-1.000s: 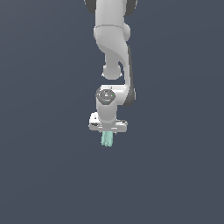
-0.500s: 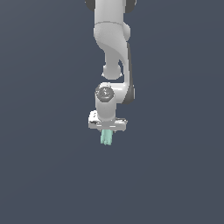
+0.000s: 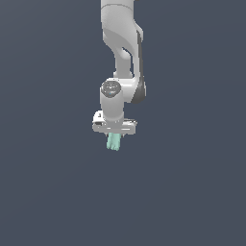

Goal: Pick up the object and move it to a goal position.

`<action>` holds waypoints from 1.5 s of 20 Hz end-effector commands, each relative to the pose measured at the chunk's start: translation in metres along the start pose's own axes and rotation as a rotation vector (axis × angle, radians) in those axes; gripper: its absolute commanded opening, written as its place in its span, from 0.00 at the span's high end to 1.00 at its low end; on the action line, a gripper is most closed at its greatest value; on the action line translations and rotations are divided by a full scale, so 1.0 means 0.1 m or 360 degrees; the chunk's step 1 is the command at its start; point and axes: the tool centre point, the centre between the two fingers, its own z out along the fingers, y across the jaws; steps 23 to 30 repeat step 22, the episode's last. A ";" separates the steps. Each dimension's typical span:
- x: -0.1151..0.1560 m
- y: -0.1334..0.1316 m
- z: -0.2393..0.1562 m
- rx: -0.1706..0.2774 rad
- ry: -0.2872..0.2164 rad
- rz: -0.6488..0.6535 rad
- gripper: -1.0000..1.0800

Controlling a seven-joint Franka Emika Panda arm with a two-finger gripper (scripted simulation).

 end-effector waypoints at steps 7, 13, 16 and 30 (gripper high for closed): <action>-0.32 0.22 -0.57 0.0001 0.0001 0.0000 1.00; -0.46 0.33 -0.85 0.0001 0.0001 0.0000 1.00; -0.50 0.37 -0.94 0.0001 0.0001 0.0000 1.00; -0.53 0.39 -1.01 0.0001 0.0001 -0.0001 1.00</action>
